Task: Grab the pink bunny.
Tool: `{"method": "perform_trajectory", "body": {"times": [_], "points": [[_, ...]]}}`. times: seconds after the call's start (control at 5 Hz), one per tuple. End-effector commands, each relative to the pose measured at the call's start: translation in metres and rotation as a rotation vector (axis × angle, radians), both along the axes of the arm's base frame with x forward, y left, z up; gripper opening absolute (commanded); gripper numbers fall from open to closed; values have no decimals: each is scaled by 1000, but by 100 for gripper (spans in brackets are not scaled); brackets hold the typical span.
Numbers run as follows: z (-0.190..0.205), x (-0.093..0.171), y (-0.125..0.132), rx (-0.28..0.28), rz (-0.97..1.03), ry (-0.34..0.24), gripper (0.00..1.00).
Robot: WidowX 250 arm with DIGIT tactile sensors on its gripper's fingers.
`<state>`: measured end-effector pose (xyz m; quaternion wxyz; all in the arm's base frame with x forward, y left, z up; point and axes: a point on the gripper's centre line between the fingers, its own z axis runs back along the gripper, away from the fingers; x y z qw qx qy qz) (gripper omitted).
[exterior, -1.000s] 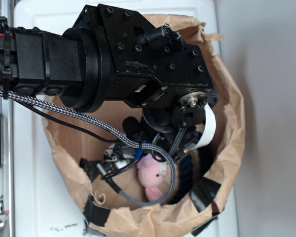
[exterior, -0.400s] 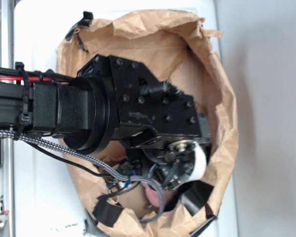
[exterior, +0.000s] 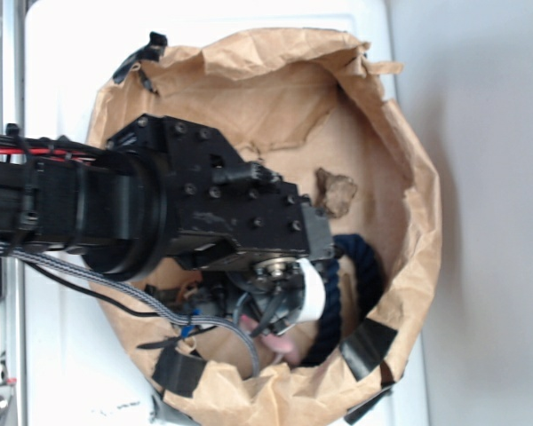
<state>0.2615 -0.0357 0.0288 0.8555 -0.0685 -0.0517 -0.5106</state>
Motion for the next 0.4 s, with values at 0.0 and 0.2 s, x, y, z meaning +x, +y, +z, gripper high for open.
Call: {"method": "perform_trajectory", "body": {"times": [0.0,0.2], "points": [[63,-4,12,-91,96,-72,0],[96,-2,34,-95,322,-50,0]]}}
